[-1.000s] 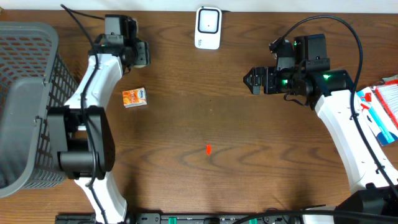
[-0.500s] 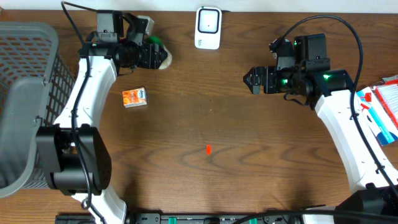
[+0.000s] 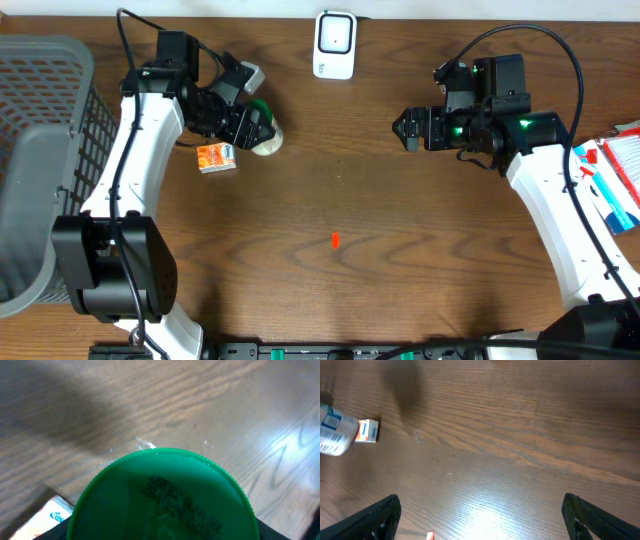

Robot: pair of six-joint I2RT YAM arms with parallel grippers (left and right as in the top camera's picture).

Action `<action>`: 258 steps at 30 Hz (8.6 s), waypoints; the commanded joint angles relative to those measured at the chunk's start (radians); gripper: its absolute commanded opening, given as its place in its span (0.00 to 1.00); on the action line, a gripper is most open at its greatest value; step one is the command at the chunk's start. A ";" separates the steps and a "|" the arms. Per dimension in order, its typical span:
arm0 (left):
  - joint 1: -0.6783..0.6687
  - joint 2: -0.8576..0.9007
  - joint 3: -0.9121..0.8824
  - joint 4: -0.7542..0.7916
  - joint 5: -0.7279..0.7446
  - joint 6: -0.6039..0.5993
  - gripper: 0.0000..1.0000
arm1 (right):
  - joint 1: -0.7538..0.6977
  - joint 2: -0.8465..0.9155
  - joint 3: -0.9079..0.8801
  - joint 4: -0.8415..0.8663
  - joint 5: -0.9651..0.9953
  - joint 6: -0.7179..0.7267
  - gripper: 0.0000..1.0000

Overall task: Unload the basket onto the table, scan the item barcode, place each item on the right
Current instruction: 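Grasp the green-capped jar with the left gripper and lift it, then carry the jar with the left gripper to the scanner, then hold the jar over the scanner window with the left gripper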

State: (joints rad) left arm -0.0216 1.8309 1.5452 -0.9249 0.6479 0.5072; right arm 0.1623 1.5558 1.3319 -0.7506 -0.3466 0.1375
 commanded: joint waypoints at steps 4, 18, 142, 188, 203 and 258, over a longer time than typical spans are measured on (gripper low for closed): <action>0.001 -0.028 0.009 -0.020 0.005 0.072 0.46 | 0.010 0.002 -0.006 0.000 0.006 -0.023 0.99; -0.045 -0.028 0.009 0.002 0.079 0.073 0.46 | 0.010 0.002 -0.006 0.007 0.006 -0.023 0.99; -0.274 0.195 0.249 0.678 -0.673 -0.412 0.46 | -0.269 0.229 -0.006 -0.069 0.026 0.063 0.99; -0.373 0.338 0.365 0.800 -0.970 -0.135 0.27 | -0.268 0.230 -0.006 -0.027 0.036 0.063 0.99; -0.410 0.483 0.365 0.891 -1.073 0.090 0.28 | -0.268 0.230 -0.006 -0.035 0.037 0.063 0.99; -0.500 0.529 0.365 1.047 -1.216 0.587 0.28 | -0.267 0.230 -0.006 -0.016 0.062 0.021 0.99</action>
State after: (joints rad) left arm -0.5301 2.3779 1.8706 0.1081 -0.5671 1.0191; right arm -0.1017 1.7802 1.3281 -0.7662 -0.2909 0.1741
